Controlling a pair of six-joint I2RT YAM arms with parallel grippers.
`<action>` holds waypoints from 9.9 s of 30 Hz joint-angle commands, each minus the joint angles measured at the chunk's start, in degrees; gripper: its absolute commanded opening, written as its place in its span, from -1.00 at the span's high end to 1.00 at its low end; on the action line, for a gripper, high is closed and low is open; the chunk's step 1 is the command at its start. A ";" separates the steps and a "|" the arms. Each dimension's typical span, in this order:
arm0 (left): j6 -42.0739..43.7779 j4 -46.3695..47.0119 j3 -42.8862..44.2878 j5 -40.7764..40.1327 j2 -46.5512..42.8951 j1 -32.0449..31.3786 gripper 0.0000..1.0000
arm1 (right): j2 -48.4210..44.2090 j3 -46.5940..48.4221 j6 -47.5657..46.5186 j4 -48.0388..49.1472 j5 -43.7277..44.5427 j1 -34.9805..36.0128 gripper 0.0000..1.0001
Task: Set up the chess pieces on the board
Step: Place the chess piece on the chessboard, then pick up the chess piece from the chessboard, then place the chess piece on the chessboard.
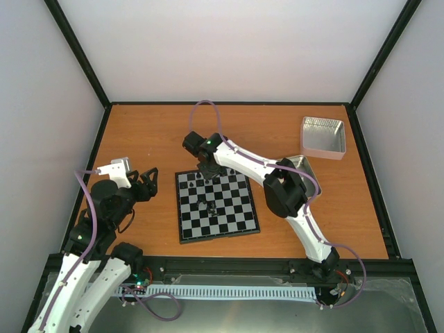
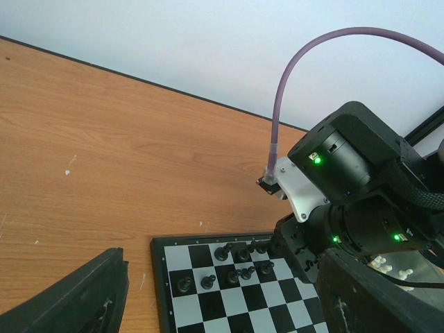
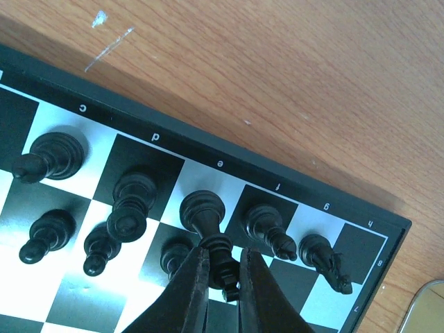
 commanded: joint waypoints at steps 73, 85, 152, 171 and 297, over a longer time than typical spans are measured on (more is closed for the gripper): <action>0.89 1.68 -0.12 1.85 1.30 -0.10 -0.52 | -26.40 -23.64 7.94 16.50 -3.06 -0.07 0.07; -0.10 6.60 -2.25 8.59 4.98 -0.10 -0.53 | -45.23 -57.14 17.10 33.34 -5.38 6.23 -0.06; -10.64 10.02 -10.41 20.61 6.34 -0.10 -0.52 | -32.73 -55.33 -3.10 37.29 -11.68 12.16 0.89; -30.11 33.47 -15.71 57.92 19.65 -0.10 -0.59 | -51.16 -67.50 -13.18 63.57 -18.02 12.23 0.84; 1.11 9.41 -1.49 18.75 14.90 1.49 -0.49 | -16.34 -24.64 5.79 9.27 -5.23 -11.41 0.90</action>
